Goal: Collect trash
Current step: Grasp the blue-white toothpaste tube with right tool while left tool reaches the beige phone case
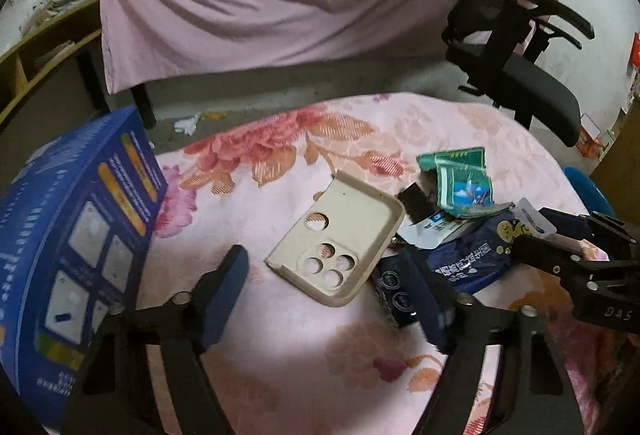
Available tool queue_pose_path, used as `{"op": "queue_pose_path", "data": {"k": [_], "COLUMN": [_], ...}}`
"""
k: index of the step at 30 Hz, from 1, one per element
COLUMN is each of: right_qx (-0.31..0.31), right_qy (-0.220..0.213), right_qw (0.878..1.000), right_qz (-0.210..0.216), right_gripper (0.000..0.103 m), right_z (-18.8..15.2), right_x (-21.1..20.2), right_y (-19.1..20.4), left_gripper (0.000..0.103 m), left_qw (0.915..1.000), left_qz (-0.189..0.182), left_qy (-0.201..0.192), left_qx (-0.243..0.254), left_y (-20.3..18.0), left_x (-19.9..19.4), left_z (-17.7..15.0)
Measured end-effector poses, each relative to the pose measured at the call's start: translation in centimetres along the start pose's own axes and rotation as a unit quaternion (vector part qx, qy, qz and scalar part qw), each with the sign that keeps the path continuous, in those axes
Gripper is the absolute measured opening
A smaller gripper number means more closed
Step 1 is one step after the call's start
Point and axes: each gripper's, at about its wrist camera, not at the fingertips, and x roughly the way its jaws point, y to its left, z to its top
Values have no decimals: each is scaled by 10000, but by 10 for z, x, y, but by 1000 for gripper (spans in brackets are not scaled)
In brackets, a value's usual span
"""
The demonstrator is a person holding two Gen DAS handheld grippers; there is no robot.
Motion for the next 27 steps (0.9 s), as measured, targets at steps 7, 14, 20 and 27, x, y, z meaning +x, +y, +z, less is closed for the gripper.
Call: {"op": "queue_pose_path", "data": {"k": [7,14,20,27], "right_qx": [64,-59,-133,-194], "right_qy": [-40,-68,-121,-338], "right_qw": [9997,9993,9990,9982], "right_qz": [240,354,410,467], "right_gripper": [43,36,32,29], "right_z": [-2,-4,-7,-17], "right_x": [-4,-8,-14,-33], "right_y": [1,9,12,11], "left_gripper": [57,53,52,52], "left_qw": [9998,9993,9994,9997], "left_qz": [-27,54,-9,-147], "left_qy": [62,93,105,152], "left_qx": [181,348,320,96], "left_y": [-2,-8,-12,-12], "left_x": [2,0,-9,-29], "left_z": [2,-2,-11,-27]}}
